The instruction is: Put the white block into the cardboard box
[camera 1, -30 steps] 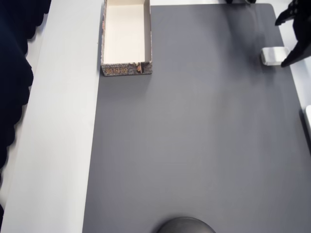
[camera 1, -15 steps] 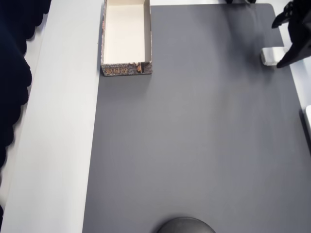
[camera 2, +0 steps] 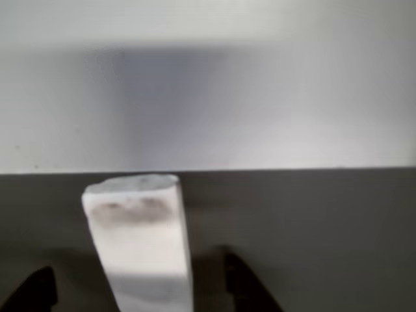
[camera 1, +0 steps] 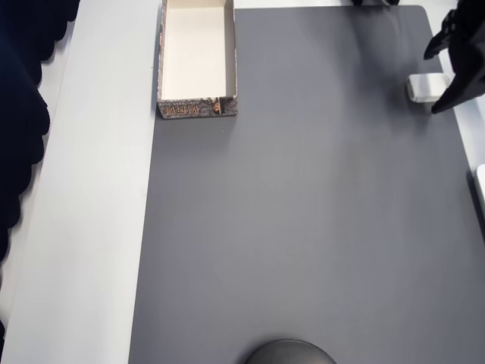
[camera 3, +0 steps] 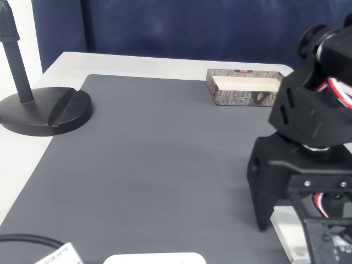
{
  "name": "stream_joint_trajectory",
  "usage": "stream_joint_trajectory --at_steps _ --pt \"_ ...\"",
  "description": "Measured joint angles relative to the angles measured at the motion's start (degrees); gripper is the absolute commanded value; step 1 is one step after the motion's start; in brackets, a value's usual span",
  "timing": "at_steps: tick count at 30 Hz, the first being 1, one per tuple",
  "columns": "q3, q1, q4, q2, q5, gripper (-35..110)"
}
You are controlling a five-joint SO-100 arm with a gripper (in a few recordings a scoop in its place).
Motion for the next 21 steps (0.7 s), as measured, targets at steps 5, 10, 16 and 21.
stream_joint_trajectory --at_steps 5,10,16,21 --pt "0.0 0.0 0.7 0.0 -0.8 35" --pt "0.0 0.0 0.7 -0.5 -0.8 35" --pt "0.0 0.0 1.2 -1.2 -1.9 33" --pt "0.0 0.0 1.3 -1.4 -2.1 30"
